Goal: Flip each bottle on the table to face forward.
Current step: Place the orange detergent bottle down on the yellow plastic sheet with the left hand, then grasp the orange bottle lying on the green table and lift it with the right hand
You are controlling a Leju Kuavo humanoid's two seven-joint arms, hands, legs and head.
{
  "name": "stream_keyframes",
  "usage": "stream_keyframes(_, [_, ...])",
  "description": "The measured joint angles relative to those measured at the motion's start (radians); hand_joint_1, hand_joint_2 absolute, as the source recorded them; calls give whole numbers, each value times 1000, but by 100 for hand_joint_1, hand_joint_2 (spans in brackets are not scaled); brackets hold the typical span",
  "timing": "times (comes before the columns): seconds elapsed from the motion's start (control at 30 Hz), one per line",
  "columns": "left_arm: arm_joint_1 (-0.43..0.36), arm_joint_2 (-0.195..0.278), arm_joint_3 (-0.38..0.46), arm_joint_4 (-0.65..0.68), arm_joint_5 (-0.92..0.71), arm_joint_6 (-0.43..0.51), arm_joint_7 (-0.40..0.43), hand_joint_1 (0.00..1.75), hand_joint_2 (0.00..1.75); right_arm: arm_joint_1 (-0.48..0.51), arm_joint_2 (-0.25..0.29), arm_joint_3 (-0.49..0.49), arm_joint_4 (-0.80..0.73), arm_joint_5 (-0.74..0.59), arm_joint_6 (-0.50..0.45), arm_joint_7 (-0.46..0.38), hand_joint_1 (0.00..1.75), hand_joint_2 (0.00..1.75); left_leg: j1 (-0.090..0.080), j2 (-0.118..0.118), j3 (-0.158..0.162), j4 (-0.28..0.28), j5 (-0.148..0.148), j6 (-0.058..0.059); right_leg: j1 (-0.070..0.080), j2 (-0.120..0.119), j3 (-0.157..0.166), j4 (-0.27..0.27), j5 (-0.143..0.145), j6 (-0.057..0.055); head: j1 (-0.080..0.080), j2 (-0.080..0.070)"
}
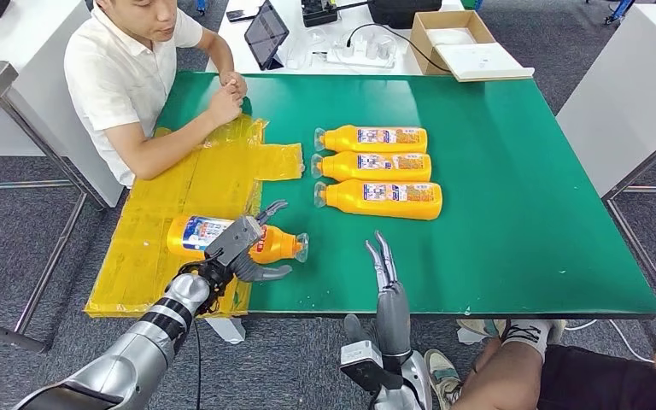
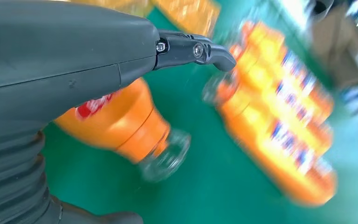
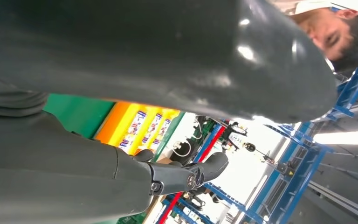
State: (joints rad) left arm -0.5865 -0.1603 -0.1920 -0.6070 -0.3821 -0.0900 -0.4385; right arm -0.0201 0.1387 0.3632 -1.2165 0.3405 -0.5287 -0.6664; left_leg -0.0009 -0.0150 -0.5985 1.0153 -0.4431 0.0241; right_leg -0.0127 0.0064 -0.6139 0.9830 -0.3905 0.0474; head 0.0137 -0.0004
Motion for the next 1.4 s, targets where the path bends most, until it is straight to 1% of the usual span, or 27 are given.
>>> stream_keyframes(0.07, [22, -3, 0, -48, 33, 56, -11, 0, 175, 0, -1, 0, 4, 2, -1, 0, 0, 0, 0, 0, 0, 0, 0, 0, 0, 0, 0, 0, 0, 0, 0, 0])
stream_keyframes(0.2, [53, -6, -1, -118, 48, 116, -20, 0, 175, 0, -2, 0, 11, 5, -2, 0, 0, 0, 0, 0, 0, 0, 0, 0, 0, 0, 0, 0, 0, 0, 0, 0])
stream_keyframes(0.27, [73, -9, -1, -159, 68, 190, -45, 0, 175, 0, -2, 0, 14, 11, -2, 0, 0, 0, 0, 0, 0, 0, 0, 0, 0, 0, 0, 0, 0, 0, 0, 0])
stream_keyframes(0.33, [101, -18, -1, -222, 131, 271, -84, 0, 175, 0, -2, 0, 16, 21, -6, 0, 0, 87, 0, 0, 0, 0, 0, 0, 0, 0, 0, 0, 0, 0, 0, 0])
stream_keyframes(0.4, [136, -29, -1, -302, 237, 301, -109, 0, 175, 0, -1, 1, 16, 35, -19, 0, 0, 175, 0, 0, 0, 0, 0, 0, 0, 0, 0, 0, 0, 0, 0, 0])
stream_keyframes(0.53, [222, -48, -5, -479, 488, 240, -91, 0, 175, 2, -8, 0, 16, 66, -73, 0, 0, 175, 0, 0, 0, 0, 0, 0, 0, 0, 0, -1, 0, 0, 0, 0])
stream_keyframes(0.6, [270, -49, -16, -554, 538, 220, -71, 0, 175, 4, -20, -10, 14, 92, -94, 3, 0, 175, 0, 0, 0, 0, -1, 0, 0, 0, -1, -1, 0, 0, 0, 0])
stream_keyframes(0.67, [314, -44, -32, -604, 526, 227, -60, 0, 175, 7, -37, -33, 10, 125, -101, 12, 0, 175, 0, 0, -1, 0, -1, 0, 0, 0, -1, -1, 0, 0, 0, 0])
stream_keyframes(0.73, [349, -39, -44, -637, 509, 236, -56, 0, 175, 8, -54, -62, 7, 175, -104, 38, 0, 175, -1, 0, -1, 0, -1, 0, 0, 0, -1, -1, 0, 0, 0, 0])
stream_keyframes(0.87, [410, -29, -57, -681, 462, 268, -56, 0, 175, -4, -94, -150, 20, 344, -106, 128, 0, 175, -1, 0, -1, 0, -1, 1, -1, 0, 0, -1, 0, 0, 0, 0])
stream_keyframes(0.93, [434, -26, -58, -695, 442, 274, -57, 0, 175, -28, -118, -201, 49, 397, -106, 164, 0, 175, -1, 0, -1, 0, -1, 1, -1, 0, 0, -1, 0, 0, 0, 0])
stream_keyframes(1.03, [451, -21, -65, -707, 419, 270, -57, 0, 175, -75, -151, -260, 113, 427, -106, 193, 0, 175, -2, 0, 0, 0, 0, 1, -1, 0, 0, -1, 0, 1, 0, 0])
stream_keyframes(1.1, [456, -20, -69, -712, 409, 271, -57, 0, 175, -97, -164, -281, 146, 439, -106, 200, 0, 175, -2, 0, 0, 0, 0, 1, -1, 0, 0, -1, 0, 1, 0, 0])
stream_keyframes(1.4, [453, -21, -78, -713, 374, 285, -52, 0, 175, -180, -186, -291, 318, 520, -97, 262, 0, 175, -1, 0, 0, 0, 0, 1, -1, 0, 0, -1, 0, 1, 0, 0])
